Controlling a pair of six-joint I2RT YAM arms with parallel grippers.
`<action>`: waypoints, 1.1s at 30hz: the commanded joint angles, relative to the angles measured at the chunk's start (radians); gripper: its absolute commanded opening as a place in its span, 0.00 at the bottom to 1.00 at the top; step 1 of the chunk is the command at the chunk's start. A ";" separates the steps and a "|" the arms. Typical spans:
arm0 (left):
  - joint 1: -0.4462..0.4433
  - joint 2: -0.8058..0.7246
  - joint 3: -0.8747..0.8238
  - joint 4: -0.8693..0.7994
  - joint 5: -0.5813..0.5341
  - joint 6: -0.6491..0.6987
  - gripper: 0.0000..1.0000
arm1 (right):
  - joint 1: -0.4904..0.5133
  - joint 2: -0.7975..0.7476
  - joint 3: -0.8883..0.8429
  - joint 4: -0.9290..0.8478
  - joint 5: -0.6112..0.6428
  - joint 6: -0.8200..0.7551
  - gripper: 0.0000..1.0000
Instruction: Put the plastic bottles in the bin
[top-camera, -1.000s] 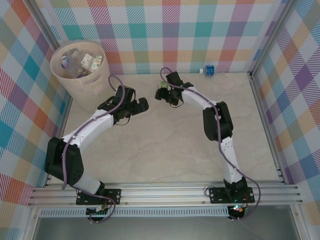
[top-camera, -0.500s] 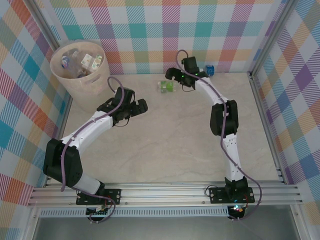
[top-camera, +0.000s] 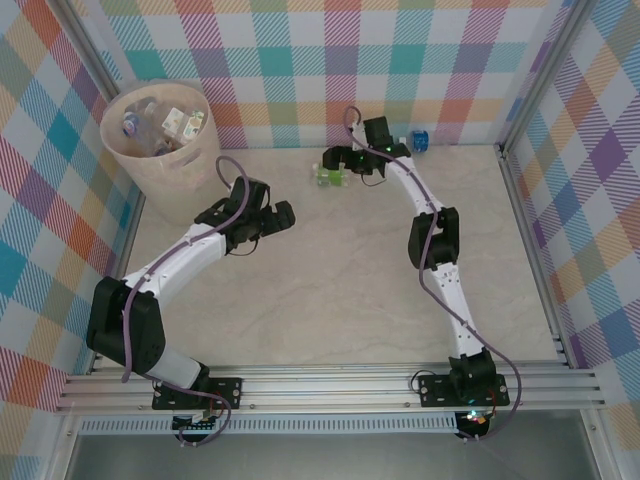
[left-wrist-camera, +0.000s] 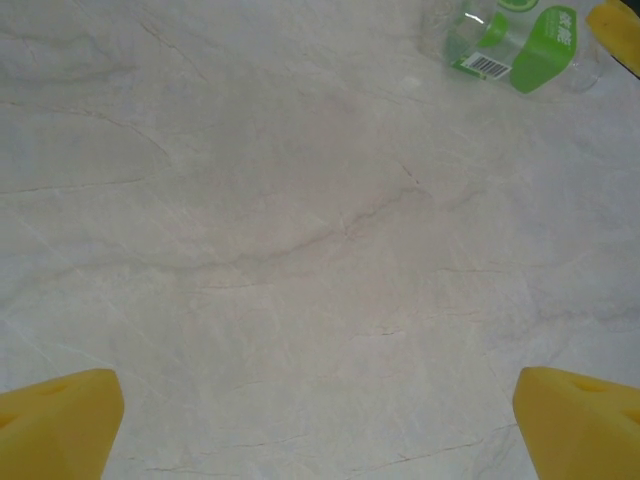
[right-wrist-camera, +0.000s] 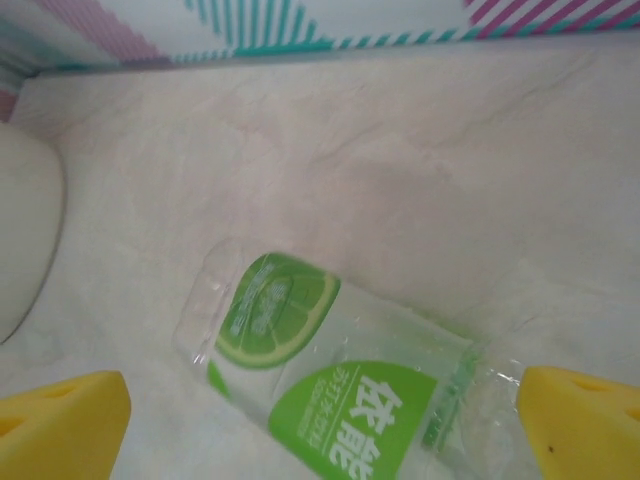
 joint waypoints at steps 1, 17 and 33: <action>0.003 -0.028 -0.021 -0.004 -0.006 -0.009 1.00 | 0.010 -0.041 -0.009 -0.088 -0.173 -0.022 0.97; 0.004 -0.085 -0.059 -0.008 -0.031 -0.014 1.00 | 0.138 -0.194 -0.267 -0.147 0.287 -0.171 0.96; 0.004 -0.071 -0.064 -0.003 -0.039 -0.018 1.00 | 0.164 -0.106 -0.180 -0.171 0.396 -0.191 0.92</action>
